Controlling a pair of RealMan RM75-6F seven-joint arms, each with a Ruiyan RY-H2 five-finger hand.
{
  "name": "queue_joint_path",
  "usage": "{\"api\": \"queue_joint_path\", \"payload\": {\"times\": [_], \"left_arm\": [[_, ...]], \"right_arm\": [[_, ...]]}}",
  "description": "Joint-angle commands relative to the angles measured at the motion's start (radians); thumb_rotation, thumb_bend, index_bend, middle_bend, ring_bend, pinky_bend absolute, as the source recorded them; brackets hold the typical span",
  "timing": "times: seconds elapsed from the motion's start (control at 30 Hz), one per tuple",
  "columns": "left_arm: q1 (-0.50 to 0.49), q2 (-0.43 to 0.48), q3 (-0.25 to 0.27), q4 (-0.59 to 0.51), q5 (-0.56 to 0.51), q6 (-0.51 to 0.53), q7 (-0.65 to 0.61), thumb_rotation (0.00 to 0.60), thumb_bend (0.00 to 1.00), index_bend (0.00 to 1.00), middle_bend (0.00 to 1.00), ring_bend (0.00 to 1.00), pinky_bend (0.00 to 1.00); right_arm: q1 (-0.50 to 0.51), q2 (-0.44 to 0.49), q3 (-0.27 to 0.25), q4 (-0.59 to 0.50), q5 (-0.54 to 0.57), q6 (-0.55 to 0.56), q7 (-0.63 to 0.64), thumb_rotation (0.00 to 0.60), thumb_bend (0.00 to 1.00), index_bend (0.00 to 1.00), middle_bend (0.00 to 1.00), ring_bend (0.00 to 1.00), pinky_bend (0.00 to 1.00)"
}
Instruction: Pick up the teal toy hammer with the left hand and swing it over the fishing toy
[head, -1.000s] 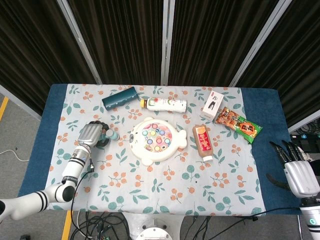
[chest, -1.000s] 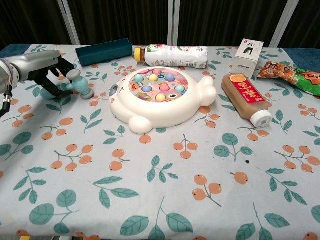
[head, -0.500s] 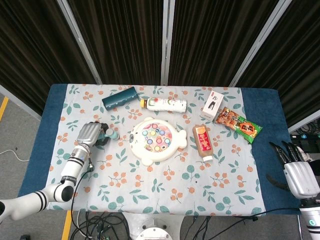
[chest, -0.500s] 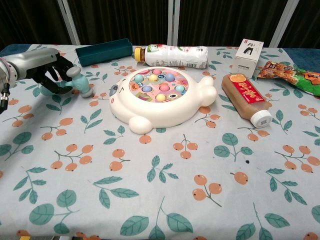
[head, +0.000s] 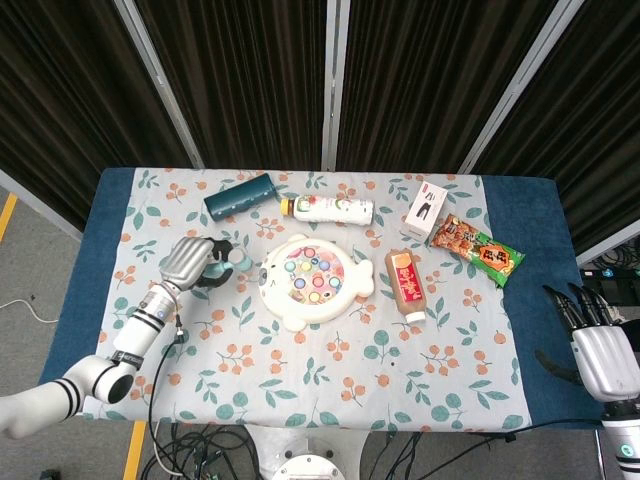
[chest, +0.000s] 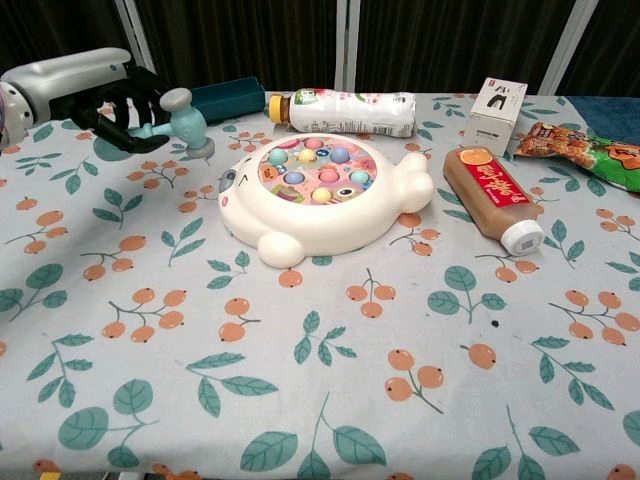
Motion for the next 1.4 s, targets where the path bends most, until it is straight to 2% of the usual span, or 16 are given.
{"api": "queue_joint_path", "payload": {"times": [0.03,0.17,0.3,0.5,0.73,1.17,1.4], "left_arm": [[-0.053,0.038,0.022,-0.018,0.098,0.017,-0.056,0.6,0.54,0.62,0.59,0.49,0.62],[-0.11,0.051,0.028,-0.026,0.16,0.005,-0.065,0.6,0.56,0.63,0.6,0.51,0.66],[-0.171,0.066,0.032,-0.032,0.183,-0.053,-0.053,0.6,0.57,0.63,0.61,0.52,0.68],[-0.245,0.081,0.037,-0.054,0.151,-0.181,0.01,0.6,0.58,0.63,0.62,0.52,0.69],[-0.287,0.082,0.019,-0.074,0.078,-0.258,-0.004,0.6,0.58,0.63,0.62,0.52,0.69],[-0.313,0.024,0.034,-0.015,0.027,-0.289,0.015,0.6,0.58,0.64,0.62,0.52,0.69],[-0.306,0.043,0.02,-0.044,0.013,-0.253,0.01,0.6,0.58,0.64,0.62,0.52,0.69]], "right_arm": [[-0.007,0.001,-0.001,-0.005,0.0,0.008,-0.005,0.6,0.12,0.07,0.17,0.0,0.0],[-0.017,0.001,-0.003,-0.008,0.004,0.017,-0.01,0.6,0.12,0.07,0.17,0.0,0.0],[-0.024,-0.002,-0.004,-0.007,0.009,0.02,-0.01,0.6,0.12,0.07,0.17,0.0,0.0],[-0.026,-0.004,-0.003,-0.006,0.01,0.019,-0.009,0.6,0.12,0.07,0.17,0.0,0.0],[-0.027,-0.004,-0.001,-0.005,0.01,0.018,-0.008,0.6,0.12,0.07,0.17,0.0,0.0],[-0.031,-0.004,0.0,0.003,0.017,0.014,0.002,0.6,0.12,0.07,0.17,0.0,0.0],[-0.032,-0.004,0.004,0.007,0.014,0.018,0.005,0.6,0.12,0.07,0.17,0.0,0.0]]}}
